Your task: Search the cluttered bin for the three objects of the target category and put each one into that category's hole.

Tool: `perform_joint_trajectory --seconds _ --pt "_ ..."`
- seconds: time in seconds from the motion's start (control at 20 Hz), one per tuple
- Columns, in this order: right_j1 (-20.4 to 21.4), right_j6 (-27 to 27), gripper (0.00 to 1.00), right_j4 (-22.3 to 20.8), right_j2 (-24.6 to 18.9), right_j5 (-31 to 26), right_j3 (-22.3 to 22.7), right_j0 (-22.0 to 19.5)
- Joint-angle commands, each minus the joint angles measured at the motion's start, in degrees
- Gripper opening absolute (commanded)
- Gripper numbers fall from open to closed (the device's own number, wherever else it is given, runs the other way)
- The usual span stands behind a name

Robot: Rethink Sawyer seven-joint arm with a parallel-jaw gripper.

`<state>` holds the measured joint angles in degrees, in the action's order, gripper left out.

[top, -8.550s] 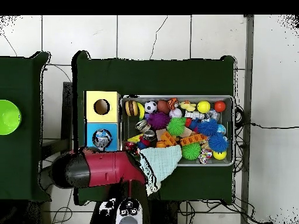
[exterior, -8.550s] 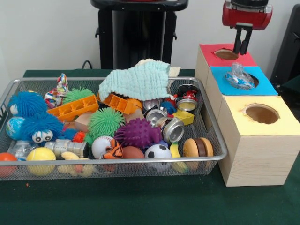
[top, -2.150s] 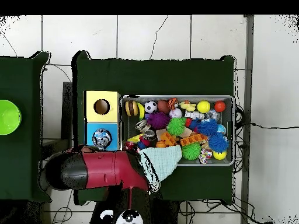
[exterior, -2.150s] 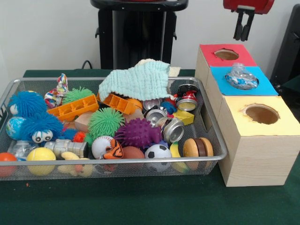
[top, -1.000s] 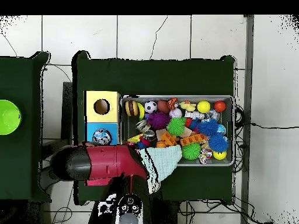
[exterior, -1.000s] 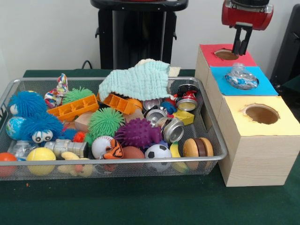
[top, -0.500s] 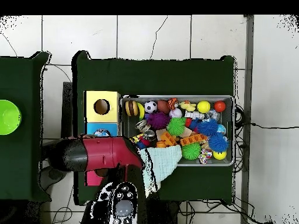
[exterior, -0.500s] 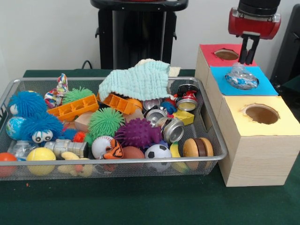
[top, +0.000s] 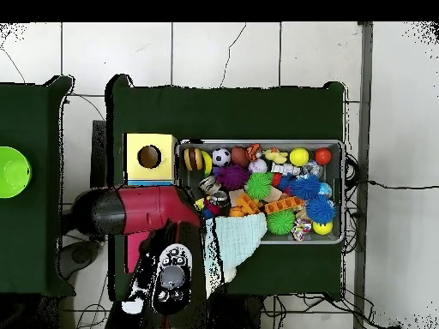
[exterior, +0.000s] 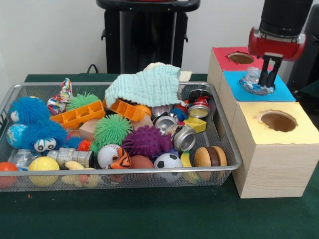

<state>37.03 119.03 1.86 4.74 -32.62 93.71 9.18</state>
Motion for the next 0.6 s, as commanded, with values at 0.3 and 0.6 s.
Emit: perform_joint_trajectory --seconds 0.3,0.6 --pt "-18.6 10.9 0.0 -3.7 9.7 -6.0 -9.1 5.7" --pt "-17.9 9.0 0.0 -1.8 10.0 -7.0 -8.5 5.5"
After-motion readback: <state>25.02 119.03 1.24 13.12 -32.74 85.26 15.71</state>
